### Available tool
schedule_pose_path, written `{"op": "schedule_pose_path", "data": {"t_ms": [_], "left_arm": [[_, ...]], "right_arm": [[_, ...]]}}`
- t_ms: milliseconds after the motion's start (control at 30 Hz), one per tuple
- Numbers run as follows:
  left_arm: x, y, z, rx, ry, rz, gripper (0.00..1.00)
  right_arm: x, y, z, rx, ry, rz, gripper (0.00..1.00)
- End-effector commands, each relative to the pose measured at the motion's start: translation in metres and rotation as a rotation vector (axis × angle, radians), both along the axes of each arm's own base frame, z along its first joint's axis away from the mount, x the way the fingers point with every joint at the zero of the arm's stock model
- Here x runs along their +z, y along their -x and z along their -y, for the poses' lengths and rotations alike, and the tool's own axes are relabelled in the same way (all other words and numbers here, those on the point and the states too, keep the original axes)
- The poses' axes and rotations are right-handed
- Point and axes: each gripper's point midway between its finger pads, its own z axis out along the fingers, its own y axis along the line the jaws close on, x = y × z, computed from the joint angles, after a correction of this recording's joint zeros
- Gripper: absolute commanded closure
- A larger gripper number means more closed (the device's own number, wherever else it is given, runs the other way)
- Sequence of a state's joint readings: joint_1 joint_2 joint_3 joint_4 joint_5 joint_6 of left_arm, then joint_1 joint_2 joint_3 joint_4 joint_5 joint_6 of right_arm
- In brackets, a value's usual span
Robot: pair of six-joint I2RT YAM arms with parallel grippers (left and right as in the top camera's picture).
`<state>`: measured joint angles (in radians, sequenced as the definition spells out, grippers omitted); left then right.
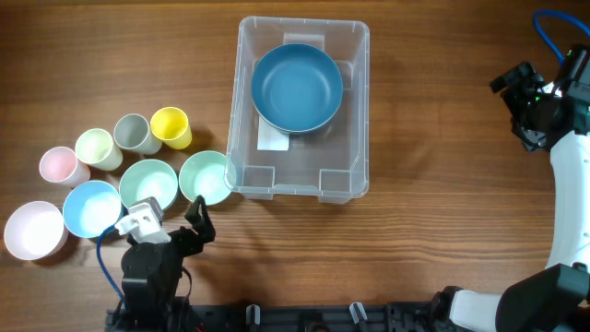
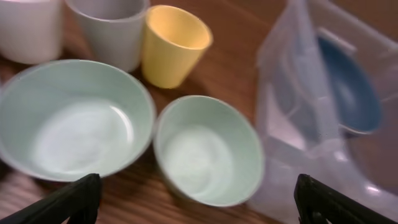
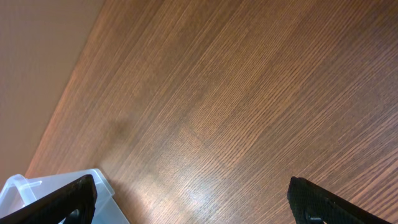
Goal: Pack container
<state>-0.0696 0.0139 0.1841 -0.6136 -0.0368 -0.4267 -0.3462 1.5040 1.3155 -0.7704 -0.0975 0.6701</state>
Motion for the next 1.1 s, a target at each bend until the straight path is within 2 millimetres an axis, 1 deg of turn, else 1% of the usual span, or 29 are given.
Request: {"op": "schedule_pose_path", "data": {"t_ms": [0,33,100,200,267,367,433,500,600,667,700,767,867,933,967,1067], "left_arm": [[0.017,-0.005,0.023,-0.076,0.163,0.064,0.00],[0.021,-0.007,0.023,-0.081,0.162,0.084,0.00],[0.024,-0.007,0.023,-0.082,0.153,0.091,0.01],[0.028,-0.007,0.018,-0.058,0.144,0.089,0.01],[0.036,-0.007,0.013,-0.026,0.134,0.069,0.01],[0.049,-0.006,-0.003,0.063,0.093,0.014,0.01],[0.063,-0.007,-0.020,0.156,0.039,-0.058,0.00],[0.077,-0.010,-0.032,0.218,-0.005,-0.126,0.00],[0.102,-0.020,-0.055,0.331,-0.069,-0.233,0.00],[0.118,-0.032,-0.069,0.382,-0.068,-0.293,0.00],[0.126,-0.041,-0.071,0.382,-0.044,-0.310,0.00],[0.138,-0.058,-0.066,0.335,0.031,-0.344,0.00],[0.141,-0.069,-0.069,0.330,0.041,-0.399,0.00],[0.135,-0.071,-0.074,0.326,0.019,-0.430,0.00],[0.130,-0.069,-0.080,0.366,0.046,-0.450,0.00],[0.110,-0.042,-0.124,0.678,0.210,-0.524,0.00]], "right_arm": [[0.000,-0.002,-0.003,-0.004,-0.023,0.004,0.01],[0.000,-0.002,-0.003,-0.004,-0.024,0.004,0.00],[0.000,-0.002,-0.003,-0.004,-0.023,0.004,0.00],[0.000,-0.002,-0.003,-0.004,-0.023,0.004,0.00],[0.000,-0.002,-0.003,-0.004,-0.023,0.004,0.01],[0.000,-0.002,-0.003,-0.004,-0.023,0.004,0.00],[0.000,-0.002,-0.003,-0.004,-0.023,0.004,0.00],[0.000,-0.002,-0.003,-0.004,-0.023,0.004,0.00],[0.000,-0.002,-0.003,-0.004,-0.023,0.004,0.01],[0.000,-0.002,-0.003,-0.004,-0.023,0.004,0.00],[0.000,-0.002,-0.003,-0.004,-0.023,0.004,0.00],[0.000,-0.002,-0.003,-0.004,-0.023,0.004,0.00],[0.000,-0.002,-0.003,-0.004,-0.023,0.004,0.00],[0.000,-0.002,-0.003,-0.004,-0.023,0.004,0.01],[0.000,-0.002,-0.003,-0.004,-0.023,0.004,0.00],[0.000,-0.002,-0.003,-0.004,-0.023,0.004,0.00]]}}
